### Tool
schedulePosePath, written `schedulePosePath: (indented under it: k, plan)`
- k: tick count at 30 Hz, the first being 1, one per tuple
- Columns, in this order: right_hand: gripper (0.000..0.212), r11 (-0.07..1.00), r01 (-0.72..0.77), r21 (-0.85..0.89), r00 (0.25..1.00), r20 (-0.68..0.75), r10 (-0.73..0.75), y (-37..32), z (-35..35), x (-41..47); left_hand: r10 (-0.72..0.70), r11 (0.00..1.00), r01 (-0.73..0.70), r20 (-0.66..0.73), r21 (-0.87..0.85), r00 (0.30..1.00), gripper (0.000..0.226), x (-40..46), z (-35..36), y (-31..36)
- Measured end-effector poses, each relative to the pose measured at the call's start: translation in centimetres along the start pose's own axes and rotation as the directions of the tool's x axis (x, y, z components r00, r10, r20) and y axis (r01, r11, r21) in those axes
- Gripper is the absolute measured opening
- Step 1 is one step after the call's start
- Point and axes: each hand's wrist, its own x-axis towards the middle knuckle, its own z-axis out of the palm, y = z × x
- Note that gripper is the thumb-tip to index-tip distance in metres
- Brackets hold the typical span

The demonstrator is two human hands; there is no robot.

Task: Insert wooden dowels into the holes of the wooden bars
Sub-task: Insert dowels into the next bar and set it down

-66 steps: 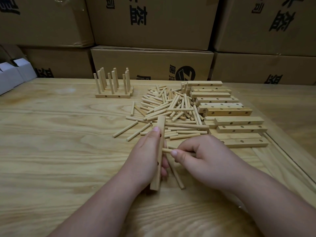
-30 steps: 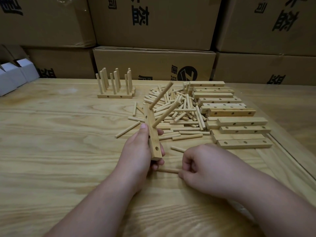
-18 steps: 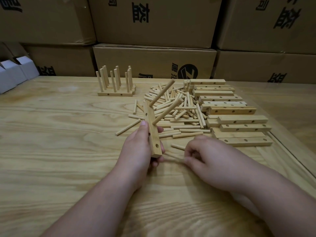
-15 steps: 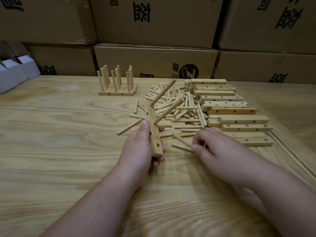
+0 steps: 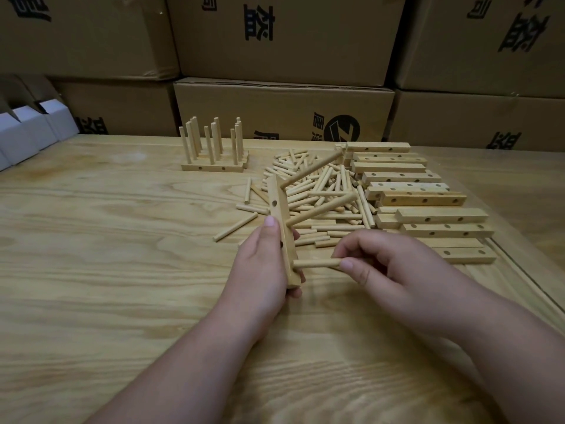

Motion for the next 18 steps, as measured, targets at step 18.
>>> schedulePosePath:
  k: [18]
  plan:
    - [0.024,0.997,0.056,-0.06,0.998,-0.001,-0.056,-0.8,0.1,0.1,0.31,0.926,-0.306,0.019,0.223,0.951,0.049,0.0,-0.5,-1.1]
